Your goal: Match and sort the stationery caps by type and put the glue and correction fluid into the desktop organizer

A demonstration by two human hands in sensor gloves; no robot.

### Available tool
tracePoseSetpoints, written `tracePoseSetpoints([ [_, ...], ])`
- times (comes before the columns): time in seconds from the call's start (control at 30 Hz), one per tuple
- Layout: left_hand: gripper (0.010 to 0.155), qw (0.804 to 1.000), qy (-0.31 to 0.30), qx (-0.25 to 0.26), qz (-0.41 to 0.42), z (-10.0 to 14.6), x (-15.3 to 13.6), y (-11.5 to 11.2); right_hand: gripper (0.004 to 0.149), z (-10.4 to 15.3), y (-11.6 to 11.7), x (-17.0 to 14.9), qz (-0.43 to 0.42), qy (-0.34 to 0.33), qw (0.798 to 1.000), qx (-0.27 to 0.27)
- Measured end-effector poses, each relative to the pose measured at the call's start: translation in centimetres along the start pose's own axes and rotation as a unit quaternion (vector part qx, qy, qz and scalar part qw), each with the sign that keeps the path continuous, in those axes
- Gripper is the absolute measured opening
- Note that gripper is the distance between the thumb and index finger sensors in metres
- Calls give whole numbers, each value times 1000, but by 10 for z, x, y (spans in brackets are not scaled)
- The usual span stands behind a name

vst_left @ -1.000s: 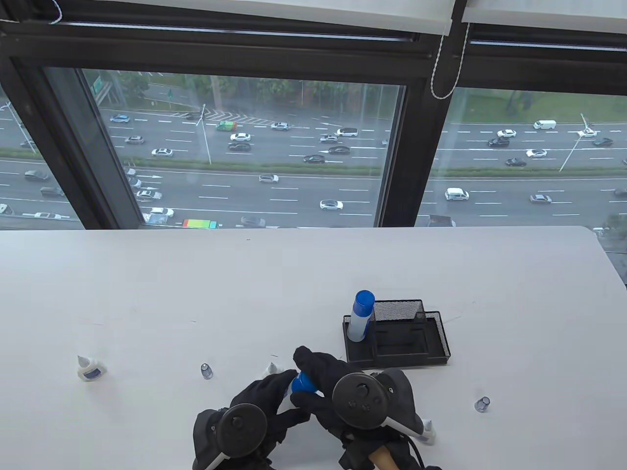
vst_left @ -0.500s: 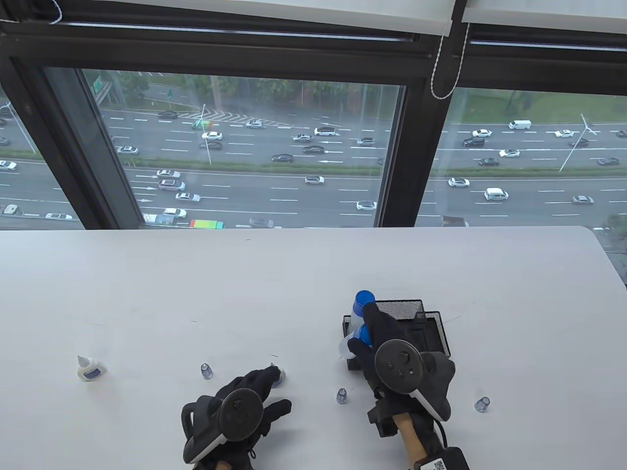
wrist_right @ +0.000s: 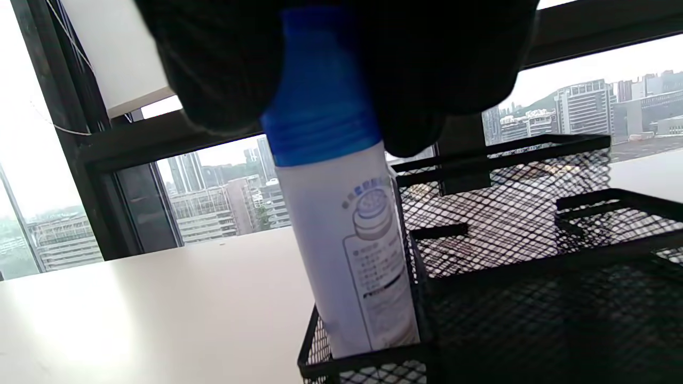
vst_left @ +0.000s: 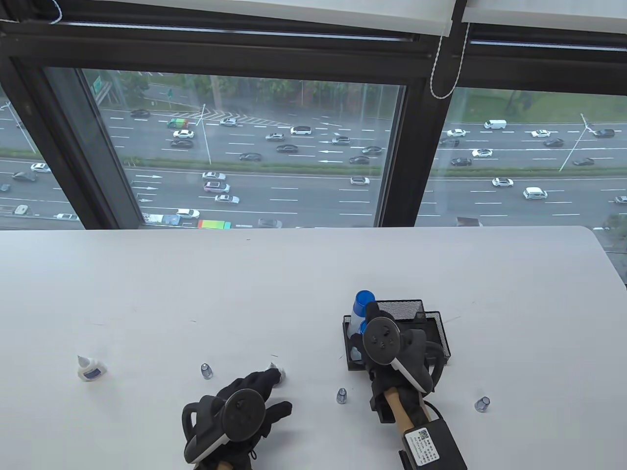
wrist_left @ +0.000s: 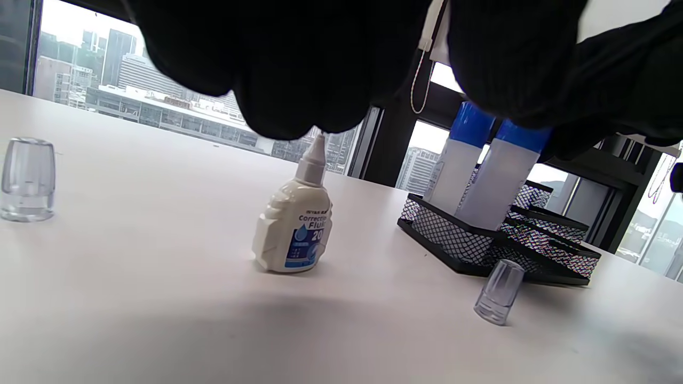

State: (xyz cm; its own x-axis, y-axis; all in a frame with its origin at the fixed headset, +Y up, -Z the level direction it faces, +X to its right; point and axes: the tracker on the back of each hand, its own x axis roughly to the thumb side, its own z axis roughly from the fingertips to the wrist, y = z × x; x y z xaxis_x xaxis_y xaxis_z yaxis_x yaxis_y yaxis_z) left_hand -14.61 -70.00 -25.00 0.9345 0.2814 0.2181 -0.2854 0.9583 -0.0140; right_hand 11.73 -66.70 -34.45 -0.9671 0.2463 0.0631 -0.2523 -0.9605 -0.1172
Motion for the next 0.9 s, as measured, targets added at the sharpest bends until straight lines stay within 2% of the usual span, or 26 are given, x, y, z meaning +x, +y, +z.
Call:
tracePoseSetpoints([
  [0.07, 70, 1000, 2, -1, -3, 0, 0, 0, 70, 1, 2, -2, -8, 3, 1000, -14],
  [0.23, 70, 1000, 5, 4, 3, 0, -1, 0, 76, 5, -9, -10, -21, 12, 1000, 8],
  [0.3, 70, 1000, 6, 2, 10, 1, -2, 0, 76, 13, -21, -22, -44, 14, 999, -9],
  [0.5, 70, 1000, -3, 3, 11, 2, 1, 0, 76, 36, -37, -64, -110, 31, 993, 18],
  [0.7, 70, 1000, -10, 7, 11, 3, 4, 1, 77, 64, -14, -112, -210, -16, 972, 100],
  [0.9, 69, 1000, -9, 4, 11, 2, 4, -1, 85, 87, 14, -140, -220, -31, 952, 210],
])
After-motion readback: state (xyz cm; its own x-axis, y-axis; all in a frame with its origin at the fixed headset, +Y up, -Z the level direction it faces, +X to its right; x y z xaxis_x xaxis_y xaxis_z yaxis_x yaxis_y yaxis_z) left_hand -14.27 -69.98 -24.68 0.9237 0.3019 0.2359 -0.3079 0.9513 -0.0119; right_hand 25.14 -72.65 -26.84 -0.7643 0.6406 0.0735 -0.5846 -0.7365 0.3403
